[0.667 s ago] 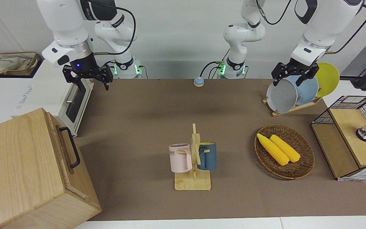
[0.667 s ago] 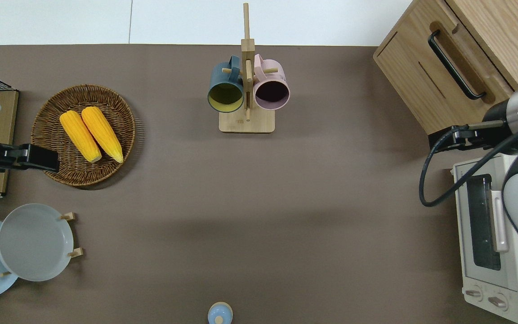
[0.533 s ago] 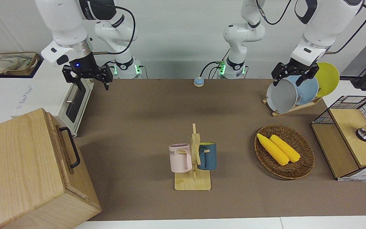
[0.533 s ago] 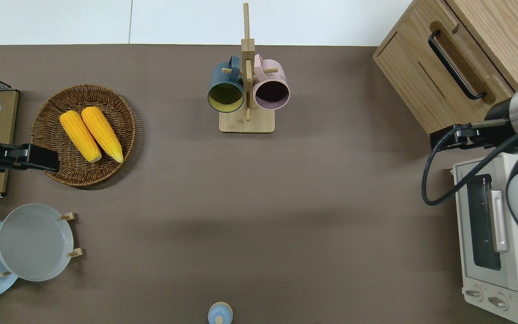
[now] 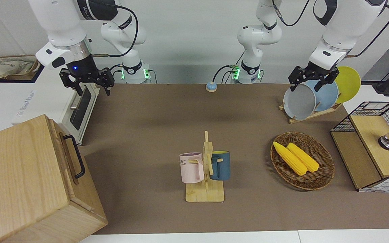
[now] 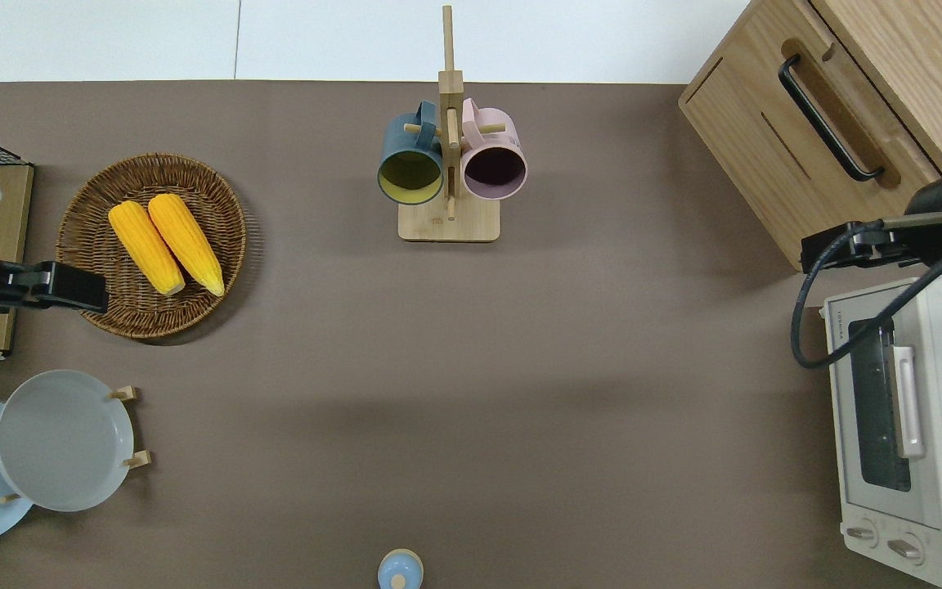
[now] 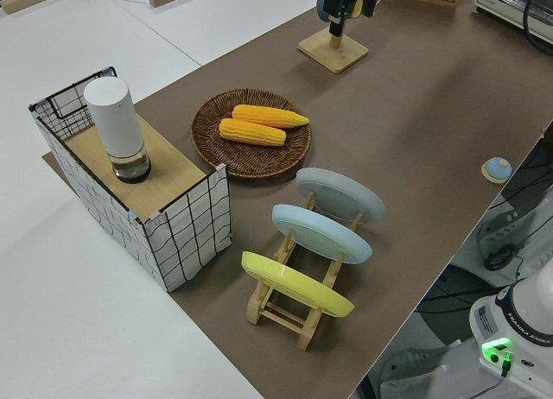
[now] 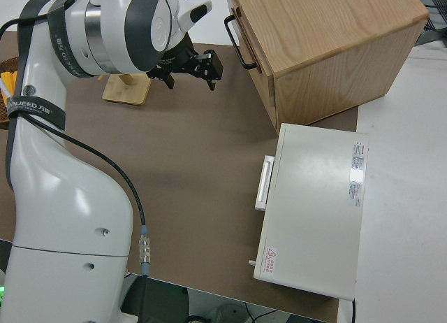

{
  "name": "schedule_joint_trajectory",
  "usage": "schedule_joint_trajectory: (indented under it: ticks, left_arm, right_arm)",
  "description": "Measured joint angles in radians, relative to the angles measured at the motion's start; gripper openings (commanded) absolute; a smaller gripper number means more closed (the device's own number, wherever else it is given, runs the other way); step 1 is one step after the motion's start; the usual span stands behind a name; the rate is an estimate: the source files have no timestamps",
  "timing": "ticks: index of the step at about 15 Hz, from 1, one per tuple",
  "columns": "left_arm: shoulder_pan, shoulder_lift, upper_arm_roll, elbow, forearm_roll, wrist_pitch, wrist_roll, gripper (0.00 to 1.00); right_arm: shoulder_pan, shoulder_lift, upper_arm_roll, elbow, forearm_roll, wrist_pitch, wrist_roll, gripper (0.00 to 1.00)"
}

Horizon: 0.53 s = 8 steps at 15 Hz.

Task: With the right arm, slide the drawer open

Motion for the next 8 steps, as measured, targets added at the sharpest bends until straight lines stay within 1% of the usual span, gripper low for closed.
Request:
schedule_joint_trajectory:
  ticks: [8]
  left_arm:
    - [0.000,0.000,0.000,0.000,0.000,0.000,0.000,0.99]
  right_arm:
    - [0.001,0.000,0.008,0.000,0.003,0.000,-0.001,0.985]
